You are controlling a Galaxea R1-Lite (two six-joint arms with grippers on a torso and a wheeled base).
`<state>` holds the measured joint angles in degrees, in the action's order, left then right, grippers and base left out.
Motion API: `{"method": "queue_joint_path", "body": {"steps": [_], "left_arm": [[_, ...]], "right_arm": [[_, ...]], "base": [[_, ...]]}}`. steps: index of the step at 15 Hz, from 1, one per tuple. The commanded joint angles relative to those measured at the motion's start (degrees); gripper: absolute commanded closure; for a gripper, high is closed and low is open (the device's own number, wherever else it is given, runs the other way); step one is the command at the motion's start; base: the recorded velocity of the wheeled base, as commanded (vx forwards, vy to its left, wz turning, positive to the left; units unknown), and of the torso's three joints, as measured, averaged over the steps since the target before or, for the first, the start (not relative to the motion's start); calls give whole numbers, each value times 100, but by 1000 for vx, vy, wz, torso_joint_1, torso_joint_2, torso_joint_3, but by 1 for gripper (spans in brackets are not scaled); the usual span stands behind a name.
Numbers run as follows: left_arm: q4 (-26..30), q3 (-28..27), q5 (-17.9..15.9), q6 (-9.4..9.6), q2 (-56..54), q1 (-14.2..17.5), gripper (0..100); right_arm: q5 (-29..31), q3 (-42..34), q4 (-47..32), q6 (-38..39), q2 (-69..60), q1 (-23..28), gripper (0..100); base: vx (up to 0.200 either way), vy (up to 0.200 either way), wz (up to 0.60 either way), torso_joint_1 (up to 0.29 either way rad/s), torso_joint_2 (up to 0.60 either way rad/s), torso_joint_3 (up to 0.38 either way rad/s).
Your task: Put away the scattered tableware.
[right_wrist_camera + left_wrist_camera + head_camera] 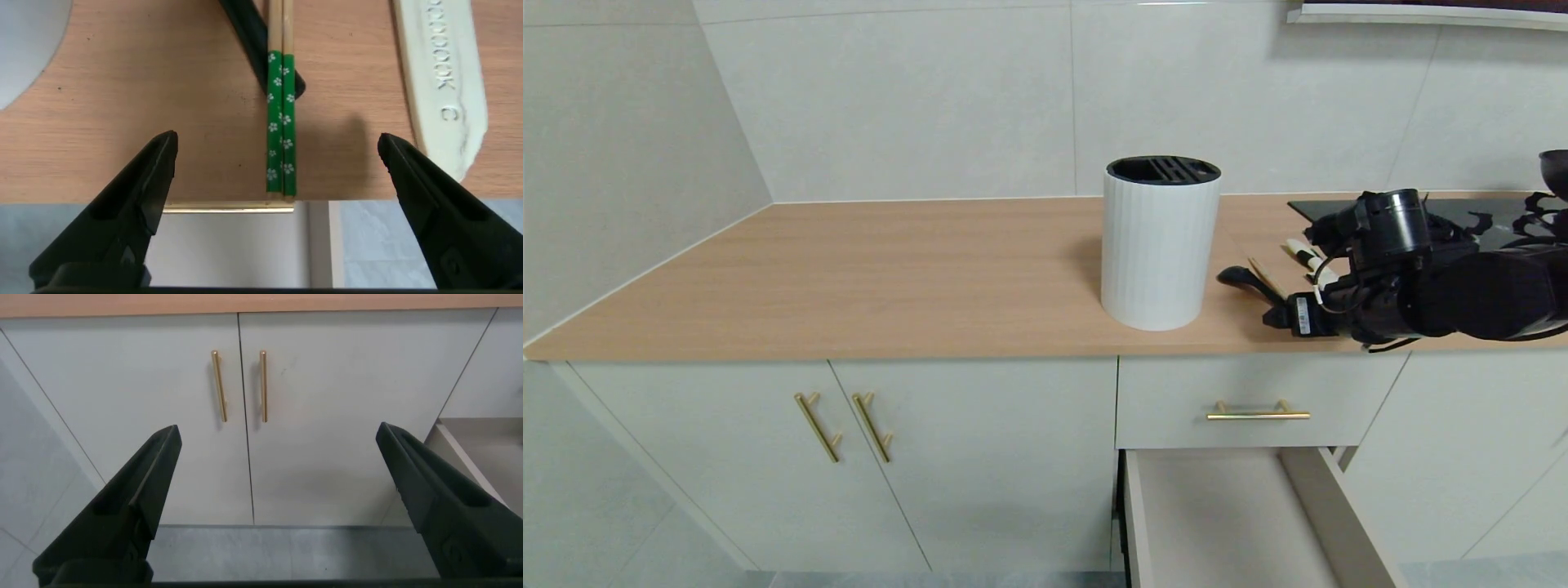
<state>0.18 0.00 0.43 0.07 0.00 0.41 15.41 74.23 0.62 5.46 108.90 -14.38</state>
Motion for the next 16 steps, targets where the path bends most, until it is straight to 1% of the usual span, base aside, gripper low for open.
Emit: {"method": "queue_joint_path", "body": {"steps": [1,2,3,9,13,16], "left_arm": [[-1,0,1,1,9,2,0],[-1,0,1,1,9,2,0],[-1,0,1,1,9,2,0],[-1,0,1,1,9,2,0],[-1,0,1,1,9,2,0],[-1,0,1,1,9,2,0]], "right_arm": [[-3,4,-1,-1,35,6,0],[-3,4,-1,-1,35,6,0],[-3,4,-1,-1,61,6,100],[-3,30,-1,-1,35,6,100],[-3,-49,-27,8,-264,6,100],[-56,-603,-53,8,-1081,-12,100]], "base": [[0,0,0,0,0,0],[0,0,0,0,0,0],[0,0,0,0,0,0],[0,0,0,0,0,0],[0,0,0,0,0,0],[0,0,0,0,0,0]]}}
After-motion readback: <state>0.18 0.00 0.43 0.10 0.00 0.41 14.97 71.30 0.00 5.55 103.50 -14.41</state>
